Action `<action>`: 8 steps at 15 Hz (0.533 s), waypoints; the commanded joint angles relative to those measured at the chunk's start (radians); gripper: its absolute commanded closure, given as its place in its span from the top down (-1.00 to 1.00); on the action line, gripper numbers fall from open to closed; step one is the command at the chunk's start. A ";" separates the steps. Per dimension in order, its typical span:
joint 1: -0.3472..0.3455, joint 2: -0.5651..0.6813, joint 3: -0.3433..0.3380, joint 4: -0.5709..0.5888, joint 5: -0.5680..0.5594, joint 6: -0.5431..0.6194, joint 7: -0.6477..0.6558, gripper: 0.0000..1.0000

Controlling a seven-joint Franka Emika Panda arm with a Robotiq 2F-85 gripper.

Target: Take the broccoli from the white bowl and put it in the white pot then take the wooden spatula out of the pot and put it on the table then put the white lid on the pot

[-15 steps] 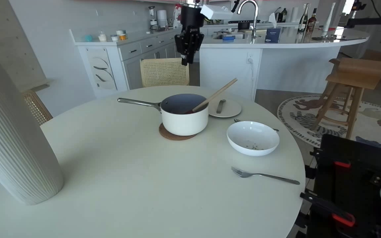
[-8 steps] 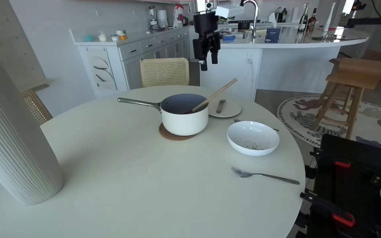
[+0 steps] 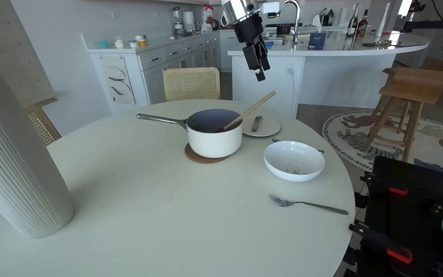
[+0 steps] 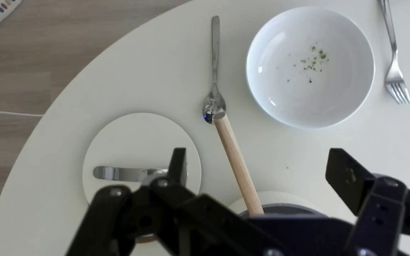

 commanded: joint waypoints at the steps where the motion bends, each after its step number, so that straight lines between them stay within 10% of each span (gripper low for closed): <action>1: 0.006 0.070 0.019 0.090 -0.057 -0.101 -0.070 1.00; 8: 0.021 0.119 0.041 0.097 -0.167 -0.104 -0.126 1.00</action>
